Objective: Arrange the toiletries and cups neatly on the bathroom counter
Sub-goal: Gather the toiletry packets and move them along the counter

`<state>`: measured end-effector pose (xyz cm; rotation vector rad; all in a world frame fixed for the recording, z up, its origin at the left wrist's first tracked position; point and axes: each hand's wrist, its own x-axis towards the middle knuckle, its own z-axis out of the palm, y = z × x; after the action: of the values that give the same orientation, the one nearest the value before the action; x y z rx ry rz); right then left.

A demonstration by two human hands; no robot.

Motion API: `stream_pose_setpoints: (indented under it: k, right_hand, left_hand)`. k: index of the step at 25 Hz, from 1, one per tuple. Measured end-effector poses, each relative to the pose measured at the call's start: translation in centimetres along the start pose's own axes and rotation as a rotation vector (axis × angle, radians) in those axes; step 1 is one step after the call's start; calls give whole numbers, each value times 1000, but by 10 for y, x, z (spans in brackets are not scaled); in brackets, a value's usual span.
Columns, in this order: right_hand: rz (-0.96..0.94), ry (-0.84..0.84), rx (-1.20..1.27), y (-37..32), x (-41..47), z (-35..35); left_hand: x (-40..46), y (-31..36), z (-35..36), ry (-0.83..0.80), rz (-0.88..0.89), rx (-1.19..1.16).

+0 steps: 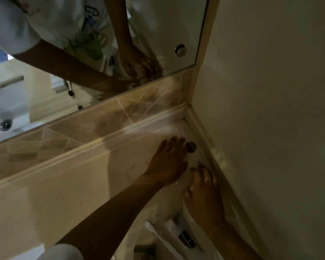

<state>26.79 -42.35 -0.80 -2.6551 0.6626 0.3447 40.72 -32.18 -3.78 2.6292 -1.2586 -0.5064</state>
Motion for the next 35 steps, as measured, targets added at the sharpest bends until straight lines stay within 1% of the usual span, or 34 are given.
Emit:
stream_pose_setpoints:
  k: [5, 7, 10, 13, 15, 17, 20, 23, 26, 29, 30, 33, 35]
  right_hand:
    - [12, -10, 21, 2, 1, -2]
    - [13, -16, 79, 2, -1, -3]
    - [-34, 39, 182, 8, -15, -7]
    - [-102, 98, 299, 25, -41, -17]
    - [-123, 118, 370, 38, -61, -22]
    - [-114, 157, 385, 55, -88, -25]
    - [-40, 174, 403, 82, -132, -24]
    - [48, 200, 327, 103, -170, -15]
    - [119, 229, 229, 115, -198, -4]
    - [112, 235, 79, 126, -215, 8]
    - [105, 203, 10, 129, -217, 11]
    - [155, 16, -108, 134, -215, 16]
    - [174, -19, -105, 134, -211, 18]
  left_hand:
    - [6, 1, 4, -4, 6, -3]
    - [7, 3, 1, -8, -1, -28]
    - [-5, 13, -6, -18, -40, -97]
    - [-34, 35, -13, 5, -62, -123]
    - [-54, 53, -18, 81, -9, -170]
    - [-74, 76, -18, 120, 98, -232]
    - [-98, 108, -18, 36, 212, -282]
    - [-107, 127, -18, -27, 304, -269]
    - [-110, 141, -12, -113, 267, -217]
    - [-110, 151, -1, -187, 257, -188]
    - [-108, 154, 2, -219, 279, -187]
    - [-103, 164, 7, -336, 378, -158]
    - [-104, 165, 11, -363, 437, -86]
